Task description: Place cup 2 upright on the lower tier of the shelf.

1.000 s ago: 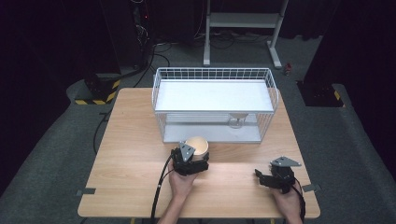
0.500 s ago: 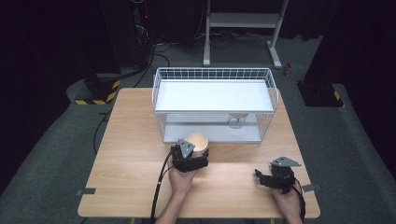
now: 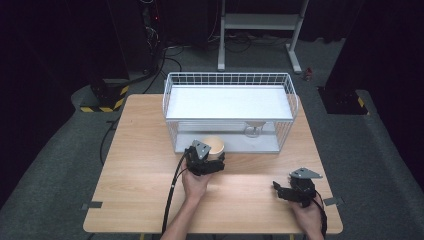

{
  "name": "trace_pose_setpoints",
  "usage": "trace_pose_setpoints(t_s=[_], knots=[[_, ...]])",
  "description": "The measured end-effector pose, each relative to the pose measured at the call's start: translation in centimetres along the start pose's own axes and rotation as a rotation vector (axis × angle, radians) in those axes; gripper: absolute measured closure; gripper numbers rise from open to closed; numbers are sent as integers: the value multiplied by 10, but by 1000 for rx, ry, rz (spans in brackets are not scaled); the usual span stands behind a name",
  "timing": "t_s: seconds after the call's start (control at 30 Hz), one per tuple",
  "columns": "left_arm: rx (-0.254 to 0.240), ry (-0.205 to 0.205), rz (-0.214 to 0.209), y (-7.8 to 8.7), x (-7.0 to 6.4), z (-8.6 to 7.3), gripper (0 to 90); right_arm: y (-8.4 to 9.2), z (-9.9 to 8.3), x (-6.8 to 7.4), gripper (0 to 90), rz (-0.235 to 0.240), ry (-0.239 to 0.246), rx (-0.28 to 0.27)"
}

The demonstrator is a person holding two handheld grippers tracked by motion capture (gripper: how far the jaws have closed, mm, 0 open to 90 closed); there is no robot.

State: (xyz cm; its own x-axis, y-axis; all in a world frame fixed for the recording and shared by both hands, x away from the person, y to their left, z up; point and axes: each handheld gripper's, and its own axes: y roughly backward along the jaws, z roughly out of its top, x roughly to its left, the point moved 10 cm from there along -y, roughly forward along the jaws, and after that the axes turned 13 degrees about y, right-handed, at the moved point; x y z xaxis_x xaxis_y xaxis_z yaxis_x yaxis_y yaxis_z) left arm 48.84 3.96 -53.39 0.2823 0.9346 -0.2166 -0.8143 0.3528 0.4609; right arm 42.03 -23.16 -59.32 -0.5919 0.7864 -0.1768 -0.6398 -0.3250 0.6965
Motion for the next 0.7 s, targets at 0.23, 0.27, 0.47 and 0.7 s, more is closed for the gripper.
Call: trace_pose_setpoints(t_s=[0.23, 0.27, 0.47, 0.7], knots=[[4, 29, 6, -11, 7, 7, 84, 0, 0, 0, 227, 0, 0, 0], [2, 25, 9, -12, 7, 8, 84, 0, 0, 0, 227, 0, 0, 0], [-29, 64, 5, -18, 11, 16, 84, 0, 0, 0, 227, 0, 0, 0], [-12, 31, 28, -26, 14, 16, 84, 0, 0, 0, 227, 0, 0, 0]])
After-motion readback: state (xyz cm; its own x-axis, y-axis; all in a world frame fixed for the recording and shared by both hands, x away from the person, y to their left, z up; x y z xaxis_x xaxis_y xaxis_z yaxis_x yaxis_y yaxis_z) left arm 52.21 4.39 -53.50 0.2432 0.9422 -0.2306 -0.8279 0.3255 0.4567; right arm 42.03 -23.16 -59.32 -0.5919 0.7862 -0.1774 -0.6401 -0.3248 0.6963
